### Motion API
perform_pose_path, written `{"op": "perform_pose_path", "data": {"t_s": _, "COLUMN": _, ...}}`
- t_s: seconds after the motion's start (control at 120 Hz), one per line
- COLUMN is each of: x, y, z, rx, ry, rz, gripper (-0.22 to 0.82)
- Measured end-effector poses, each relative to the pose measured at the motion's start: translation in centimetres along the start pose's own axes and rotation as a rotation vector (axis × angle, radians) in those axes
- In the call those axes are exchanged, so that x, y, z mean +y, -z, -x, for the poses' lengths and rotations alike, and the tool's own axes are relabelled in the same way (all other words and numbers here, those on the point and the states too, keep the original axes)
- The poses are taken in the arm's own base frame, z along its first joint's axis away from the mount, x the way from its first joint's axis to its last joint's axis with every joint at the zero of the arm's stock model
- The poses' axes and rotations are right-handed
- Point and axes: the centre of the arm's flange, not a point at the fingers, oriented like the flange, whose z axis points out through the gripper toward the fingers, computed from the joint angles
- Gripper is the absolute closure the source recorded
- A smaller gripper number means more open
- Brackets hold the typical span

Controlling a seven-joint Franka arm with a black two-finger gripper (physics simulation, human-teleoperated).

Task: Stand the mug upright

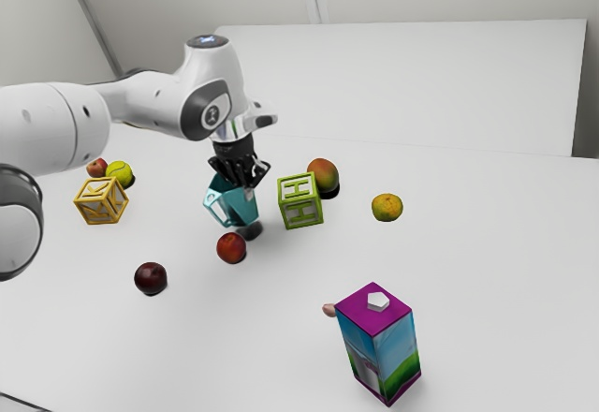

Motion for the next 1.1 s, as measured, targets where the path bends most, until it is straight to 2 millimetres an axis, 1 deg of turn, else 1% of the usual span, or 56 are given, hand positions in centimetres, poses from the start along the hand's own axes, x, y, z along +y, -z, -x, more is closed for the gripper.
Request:
{"op": "perform_pose_path", "data": {"t_s": 0.367, "x": 0.1, "y": -1.0, "z": -0.3, "rx": -0.011, "ry": 0.019, "rz": 0.000, "gripper": 0.79}}
{"op": "perform_pose_path", "data": {"t_s": 0.767, "x": 0.3, "y": -2.6, "z": -0.9, "rx": -0.032, "ry": 0.029, "rz": 0.002, "gripper": 0.79}}
{"op": "perform_pose_path", "data": {"t_s": 1.1, "x": 0.5, "y": -3.3, "z": -1.1, "rx": -0.043, "ry": 0.037, "rz": 0.014, "gripper": 0.78}}
